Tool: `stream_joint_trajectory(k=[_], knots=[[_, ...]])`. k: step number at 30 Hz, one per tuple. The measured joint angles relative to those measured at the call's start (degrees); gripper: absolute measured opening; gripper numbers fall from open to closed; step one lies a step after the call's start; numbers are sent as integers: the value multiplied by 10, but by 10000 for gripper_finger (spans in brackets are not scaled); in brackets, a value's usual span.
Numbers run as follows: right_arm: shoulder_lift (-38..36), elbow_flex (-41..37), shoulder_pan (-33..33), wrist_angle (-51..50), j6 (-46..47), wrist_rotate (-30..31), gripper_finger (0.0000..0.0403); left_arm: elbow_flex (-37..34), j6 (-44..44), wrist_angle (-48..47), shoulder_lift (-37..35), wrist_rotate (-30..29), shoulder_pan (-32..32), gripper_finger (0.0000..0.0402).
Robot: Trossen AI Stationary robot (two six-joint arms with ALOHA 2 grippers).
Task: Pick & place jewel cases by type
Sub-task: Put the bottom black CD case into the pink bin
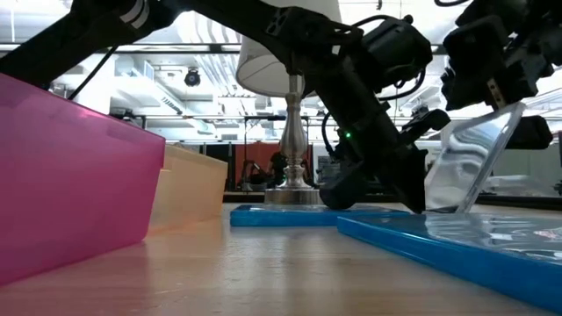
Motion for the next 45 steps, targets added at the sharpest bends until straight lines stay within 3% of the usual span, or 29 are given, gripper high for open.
stream_joint_trajectory(k=[11,38,45], knots=[[1,0,0,-30,7,0,313,0,0,0,-1,5,-3,0],[1,-3,-1,-45,6,30,65,-1,0,-2,-2,7,-4,0],[0,-3,-1,-78,-7,30,23,-1,1,-2,-2,9,-6,0]])
